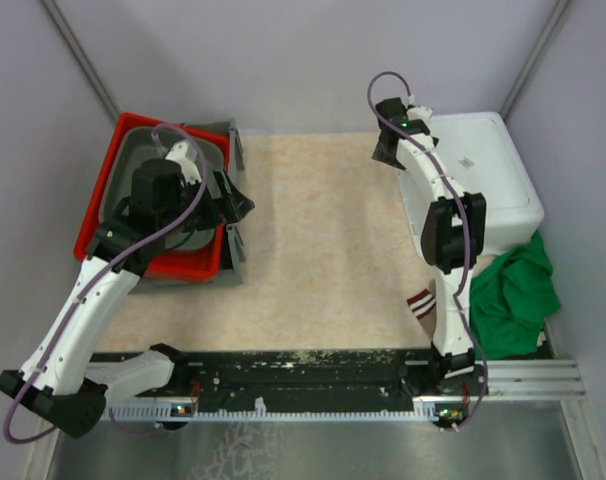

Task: Turn the large container upside down

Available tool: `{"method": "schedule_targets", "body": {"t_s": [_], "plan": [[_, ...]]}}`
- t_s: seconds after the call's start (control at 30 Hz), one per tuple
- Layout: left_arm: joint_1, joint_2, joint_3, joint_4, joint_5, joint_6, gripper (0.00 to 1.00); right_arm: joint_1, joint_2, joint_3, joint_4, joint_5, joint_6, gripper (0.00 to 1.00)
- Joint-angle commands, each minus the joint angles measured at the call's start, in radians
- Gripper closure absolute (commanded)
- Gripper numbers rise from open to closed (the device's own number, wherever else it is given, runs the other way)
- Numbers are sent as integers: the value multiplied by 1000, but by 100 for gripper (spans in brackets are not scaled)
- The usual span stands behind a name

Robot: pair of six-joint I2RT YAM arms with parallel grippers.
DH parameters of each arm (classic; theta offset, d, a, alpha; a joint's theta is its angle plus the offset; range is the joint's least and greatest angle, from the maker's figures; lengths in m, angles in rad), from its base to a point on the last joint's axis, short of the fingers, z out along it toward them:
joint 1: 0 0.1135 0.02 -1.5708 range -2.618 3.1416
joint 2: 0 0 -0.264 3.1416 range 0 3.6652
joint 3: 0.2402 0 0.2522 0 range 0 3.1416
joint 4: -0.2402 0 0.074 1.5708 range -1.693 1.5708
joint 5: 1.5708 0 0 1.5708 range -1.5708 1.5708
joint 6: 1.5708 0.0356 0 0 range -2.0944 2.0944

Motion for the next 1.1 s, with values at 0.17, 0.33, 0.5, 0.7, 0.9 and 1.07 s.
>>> {"method": "schedule_targets", "body": {"t_s": [0.17, 0.33, 0.5, 0.7, 0.9, 1.07], "plan": [[2, 27, 29, -11, 0, 25, 0, -61, 27, 100, -45, 42, 7, 1], [2, 76, 87, -30, -41, 62, 0, -50, -69, 80, -12, -82, -13, 1], [1, 172, 190, -151, -329, 121, 0, 59, -373, -170, 191, -168, -103, 1], [7, 339, 317, -412, -713, 160, 2, 125, -701, -605, 362, -340, -36, 1], [7, 423, 318, -549, -690, 198, 9, 126, -949, -913, 422, -333, 1, 1], [7, 333, 190, -495, -573, 321, 2, 125, -1034, -958, 374, -288, -17, 1]]}}
